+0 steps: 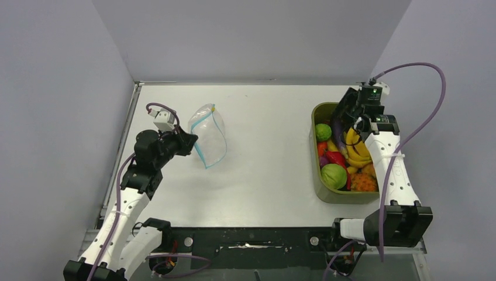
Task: Place the food in the zip-top bag and seal the zipper
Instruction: Pick up the fake vegetable from the bin.
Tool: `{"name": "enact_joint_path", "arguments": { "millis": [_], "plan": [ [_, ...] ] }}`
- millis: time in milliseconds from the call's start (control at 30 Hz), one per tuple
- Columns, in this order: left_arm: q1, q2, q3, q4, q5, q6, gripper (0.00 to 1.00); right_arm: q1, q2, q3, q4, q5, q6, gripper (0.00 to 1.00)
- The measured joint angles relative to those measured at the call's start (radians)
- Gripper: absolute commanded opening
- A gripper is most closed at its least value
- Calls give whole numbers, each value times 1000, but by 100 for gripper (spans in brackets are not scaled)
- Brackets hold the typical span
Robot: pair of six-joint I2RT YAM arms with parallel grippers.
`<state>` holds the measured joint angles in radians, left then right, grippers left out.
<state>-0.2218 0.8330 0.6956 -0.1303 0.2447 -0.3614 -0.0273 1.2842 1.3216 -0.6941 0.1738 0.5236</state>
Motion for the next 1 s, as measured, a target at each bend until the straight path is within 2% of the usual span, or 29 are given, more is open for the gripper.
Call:
{"name": "enact_joint_path", "arguments": {
  "millis": [267, 533, 1000],
  "plan": [
    [0, -8, 0, 0, -14, 7, 0, -11, 88, -30, -31, -36, 322, 75],
    [0, -7, 0, 0, -17, 7, 0, -11, 98, -48, -86, -35, 616, 81],
    [0, -9, -6, -1, -25, 8, 0, -11, 239, -31, -127, -56, 775, 86]
  ]
}}
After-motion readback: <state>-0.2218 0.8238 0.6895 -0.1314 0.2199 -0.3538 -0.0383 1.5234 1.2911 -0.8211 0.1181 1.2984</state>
